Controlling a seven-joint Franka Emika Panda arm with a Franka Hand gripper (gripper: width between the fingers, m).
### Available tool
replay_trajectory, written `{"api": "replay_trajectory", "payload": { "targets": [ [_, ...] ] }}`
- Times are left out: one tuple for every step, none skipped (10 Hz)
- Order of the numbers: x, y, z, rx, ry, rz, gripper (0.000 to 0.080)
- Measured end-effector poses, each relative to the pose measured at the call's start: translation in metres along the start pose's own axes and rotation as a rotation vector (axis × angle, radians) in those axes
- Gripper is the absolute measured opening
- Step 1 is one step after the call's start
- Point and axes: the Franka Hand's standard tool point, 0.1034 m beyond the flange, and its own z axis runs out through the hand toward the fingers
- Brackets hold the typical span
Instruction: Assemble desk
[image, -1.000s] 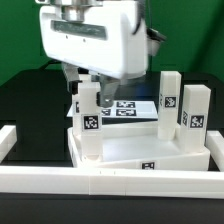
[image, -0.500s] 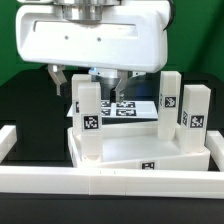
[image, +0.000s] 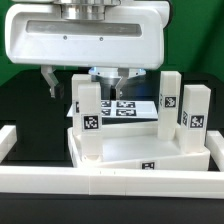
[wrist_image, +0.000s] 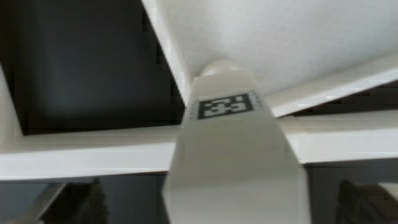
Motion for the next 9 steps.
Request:
{"api": "replay_trajectory", "payload": {
  "targets": [
    [-0.0001,0.0002,0.0002,-0.001,0.000,0.005,0.0527],
    [-0.0002,0.0005,0.0003,-0.001,-0.001,0.005,0.0385],
    [-0.0001,0.0007,0.0003,-0.003,-0.001,0.004,0.0385],
    [-0.0003,0.0013,0.0005,-0.003,-0.001,0.018,0.0290],
    [-0.0003,0.0015,0.0006,-0.003,-0.001,0.047,0.0290],
    [-0.0003,0.0017,0.0006,-0.004,-0.002,0.047,0.0290],
    [-0.0003,0.0018,0.0007,-0.003,-0.002,0.096,0.0290],
    [-0.0005,0.0033,0.0009,-0.003,-0.005,0.210,0.0290],
    [-0.0012,0.0088,0.0010,-0.002,-0.021,0.320,0.0290]
  ]
}}
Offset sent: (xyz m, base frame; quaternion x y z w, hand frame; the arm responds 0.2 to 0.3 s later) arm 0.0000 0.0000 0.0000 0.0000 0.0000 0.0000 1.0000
